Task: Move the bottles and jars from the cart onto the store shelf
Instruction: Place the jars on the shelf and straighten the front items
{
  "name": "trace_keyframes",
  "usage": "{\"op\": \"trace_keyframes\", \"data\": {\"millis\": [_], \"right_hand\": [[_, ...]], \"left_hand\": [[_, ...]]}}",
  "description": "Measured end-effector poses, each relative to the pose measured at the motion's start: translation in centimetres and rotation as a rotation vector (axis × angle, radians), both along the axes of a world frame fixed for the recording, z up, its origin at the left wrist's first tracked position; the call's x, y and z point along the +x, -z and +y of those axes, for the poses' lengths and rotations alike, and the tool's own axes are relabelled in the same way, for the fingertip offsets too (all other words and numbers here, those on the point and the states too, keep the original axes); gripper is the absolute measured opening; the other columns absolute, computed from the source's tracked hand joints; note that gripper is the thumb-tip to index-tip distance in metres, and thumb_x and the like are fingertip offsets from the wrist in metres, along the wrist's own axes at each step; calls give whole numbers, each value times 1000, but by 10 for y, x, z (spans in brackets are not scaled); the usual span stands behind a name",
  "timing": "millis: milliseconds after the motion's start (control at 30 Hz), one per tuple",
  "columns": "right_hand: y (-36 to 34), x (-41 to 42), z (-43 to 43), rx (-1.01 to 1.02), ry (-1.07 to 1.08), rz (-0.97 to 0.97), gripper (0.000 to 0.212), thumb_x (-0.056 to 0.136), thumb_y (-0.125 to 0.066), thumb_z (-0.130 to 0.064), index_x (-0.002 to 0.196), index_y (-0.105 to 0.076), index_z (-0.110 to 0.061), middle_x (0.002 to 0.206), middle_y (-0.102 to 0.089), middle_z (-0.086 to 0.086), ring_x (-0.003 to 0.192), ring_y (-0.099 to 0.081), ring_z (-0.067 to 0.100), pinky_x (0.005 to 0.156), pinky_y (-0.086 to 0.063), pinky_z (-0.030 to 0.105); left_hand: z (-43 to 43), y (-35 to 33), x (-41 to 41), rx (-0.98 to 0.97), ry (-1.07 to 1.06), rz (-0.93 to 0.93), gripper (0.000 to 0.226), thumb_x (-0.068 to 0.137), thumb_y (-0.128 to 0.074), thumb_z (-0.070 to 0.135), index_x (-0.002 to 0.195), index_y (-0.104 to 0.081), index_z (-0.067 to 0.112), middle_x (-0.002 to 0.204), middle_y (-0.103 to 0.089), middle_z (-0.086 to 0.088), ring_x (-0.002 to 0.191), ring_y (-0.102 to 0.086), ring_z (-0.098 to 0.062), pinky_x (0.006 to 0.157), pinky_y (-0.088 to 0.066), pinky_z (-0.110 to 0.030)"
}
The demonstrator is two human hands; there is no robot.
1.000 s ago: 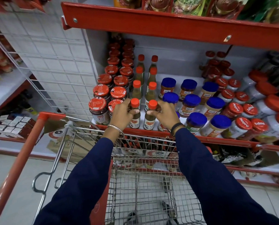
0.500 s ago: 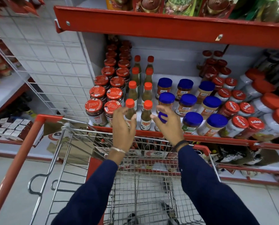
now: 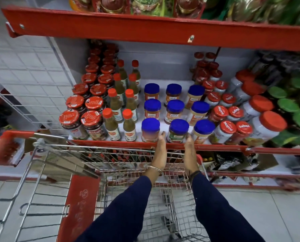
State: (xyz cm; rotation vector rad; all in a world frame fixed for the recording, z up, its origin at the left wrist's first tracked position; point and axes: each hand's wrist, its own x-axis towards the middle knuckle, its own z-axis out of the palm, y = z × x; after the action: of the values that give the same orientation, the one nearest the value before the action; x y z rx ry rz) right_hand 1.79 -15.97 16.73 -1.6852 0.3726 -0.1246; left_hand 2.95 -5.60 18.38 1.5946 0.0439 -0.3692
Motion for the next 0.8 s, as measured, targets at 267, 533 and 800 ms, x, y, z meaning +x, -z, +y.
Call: {"op": "trace_keyframes", "data": {"millis": [267,533,800], "right_hand": [[-3,7,-14,69,-114,17,70,78,-16,-76,138,-28,-41,152,-33,-1,139,-30,15,112,-23,37],[-4,9,-21,88,-153,84,109,54,-13,-96,143,-24,-36,155,-28,4,141,-29,22,111,-20,39],[2,-21,-41,160,116,-125,69,75,-27,-79,118,-51,-30,129,-56,5,111,-58,13,95,-46,35]], "left_hand": [[-9,7,7,-40,17,2,132,39,-8,100,146,-13,24,153,-17,6,135,-13,-6,103,-11,-29],[-5,15,11,-34,4,45,123,47,-10,98,146,-18,25,157,-17,-1,144,-15,-17,117,-8,-42],[-25,28,-14,33,-355,-172,49,87,-19,59,113,-52,34,129,-54,-3,121,-50,-15,98,-38,-29]]}}
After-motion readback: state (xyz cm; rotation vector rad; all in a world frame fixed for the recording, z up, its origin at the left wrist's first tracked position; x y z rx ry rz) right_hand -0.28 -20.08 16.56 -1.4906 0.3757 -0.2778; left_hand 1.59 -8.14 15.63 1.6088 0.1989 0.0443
